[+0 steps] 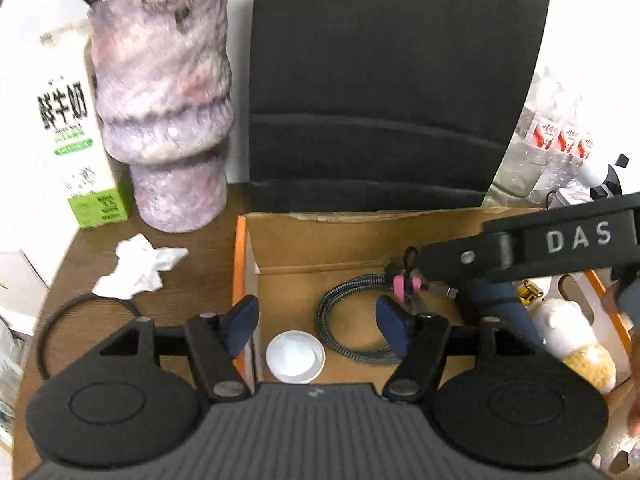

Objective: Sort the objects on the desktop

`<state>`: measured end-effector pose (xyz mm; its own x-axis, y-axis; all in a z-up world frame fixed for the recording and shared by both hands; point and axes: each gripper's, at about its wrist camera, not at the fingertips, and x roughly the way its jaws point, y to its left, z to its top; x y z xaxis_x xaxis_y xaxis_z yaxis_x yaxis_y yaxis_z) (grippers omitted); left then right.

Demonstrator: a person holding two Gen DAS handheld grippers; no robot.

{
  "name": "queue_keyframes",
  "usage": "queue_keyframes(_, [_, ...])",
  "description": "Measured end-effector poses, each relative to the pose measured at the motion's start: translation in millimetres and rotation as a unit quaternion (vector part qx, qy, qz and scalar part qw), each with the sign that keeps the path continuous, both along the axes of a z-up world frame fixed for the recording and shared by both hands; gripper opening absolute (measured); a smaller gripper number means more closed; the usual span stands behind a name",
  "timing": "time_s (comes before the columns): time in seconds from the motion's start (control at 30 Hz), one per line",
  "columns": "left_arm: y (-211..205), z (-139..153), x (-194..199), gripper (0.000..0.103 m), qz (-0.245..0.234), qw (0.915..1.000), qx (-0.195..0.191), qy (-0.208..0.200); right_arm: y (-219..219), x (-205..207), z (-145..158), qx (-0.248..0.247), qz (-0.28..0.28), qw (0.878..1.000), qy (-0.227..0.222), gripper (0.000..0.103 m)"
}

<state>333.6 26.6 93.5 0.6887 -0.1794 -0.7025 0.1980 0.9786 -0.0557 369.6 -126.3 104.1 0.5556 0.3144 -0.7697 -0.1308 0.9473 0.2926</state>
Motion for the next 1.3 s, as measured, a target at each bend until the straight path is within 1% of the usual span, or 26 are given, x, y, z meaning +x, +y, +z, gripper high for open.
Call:
queue_keyframes(0.07, [0.0,10.3,-6.7,0.075,0.019,0.9996,0.022,-0.007,-4.1,-6.5,9.9,-0.010,-0.005,1.000,-0.007,0.080])
queue_keyframes(0.1, [0.8,16.0,-10.2,0.075,0.026,0.9992,0.028,-0.011,-5.9,-11.0,15.0,-0.012,-0.007,1.000,-0.009,0.080])
queue_keyframes(0.23, [9.7,39.0,-28.0,0.077,0.037,0.9990,0.022,-0.011,-16.1,-32.1,33.8,-0.021,-0.011,1.000,-0.016,0.081])
queue_keyframes(0.27, [11.1,44.8,-34.4,0.079,0.042,0.9988,0.022,-0.012,-19.8,-39.1,38.0,-0.024,-0.014,0.999,-0.019,0.081])
queue_keyframes(0.3, [12.6,48.9,-39.8,0.082,0.045,0.9987,0.022,-0.012,-24.1,-46.9,40.5,-0.026,-0.016,0.999,-0.022,0.084])
queue_keyframes(0.37, [14.9,56.7,-54.8,0.086,0.046,0.9987,0.019,-0.013,-29.6,-66.7,42.8,-0.036,-0.016,0.999,-0.029,0.085])
queue_keyframes(0.53, [16.2,62.1,-106.2,0.087,0.055,0.9982,0.020,-0.011,-38.9,-121.8,42.9,-0.046,-0.013,0.998,-0.041,0.085])
queue_keyframes(0.6, [15.6,62.4,-132.0,0.091,0.052,0.9983,0.017,-0.021,-41.3,-147.2,43.8,-0.045,-0.012,0.998,-0.053,0.085])
queue_keyframes(0.67, [11.4,61.9,-160.2,0.092,0.046,0.9982,0.023,-0.030,-42.8,-175.0,43.1,-0.046,-0.010,0.997,-0.068,0.085])
queue_keyframes(0.77, [4.8,57.9,-200.6,0.094,0.033,0.9978,0.029,-0.049,-43.3,-215.7,37.2,-0.051,-0.006,0.995,-0.090,0.085])
queue_keyframes(0.83, [1.6,53.3,-228.9,0.095,0.029,0.9973,0.025,-0.063,-44.9,-241.2,30.7,-0.052,-0.005,0.993,-0.104,0.085])
queue_keyframes(0.97, [0.8,34.9,-286.9,0.097,0.024,0.9965,-0.002,-0.080,-48.7,-302.1,5.2,-0.051,0.000,0.989,-0.137,0.085])
queue_keyframes(1.07, [-0.2,13.8,-324.8,0.097,0.034,0.9961,-0.008,-0.082,-52.8,-345.5,-20.2,-0.056,-0.001,0.986,-0.157,0.085])
queue_keyframes(1.17, [-2.7,-8.4,-358.3,0.097,0.044,0.9956,0.007,-0.082,-55.6,-383.0,-40.5,-0.062,-0.006,0.984,-0.168,0.085])
queue_keyframes(1.2, [-3.2,-16.4,-368.4,0.097,0.051,0.9956,0.009,-0.078,-57.3,-393.5,-46.0,-0.061,-0.004,0.983,-0.171,0.085])
queue_keyframes(1.3, [0.3,-32.0,-389.2,0.097,0.058,0.9965,-0.002,-0.060,-63.8,-429.5,-58.6,-0.059,-0.005,0.981,-0.183,0.085])
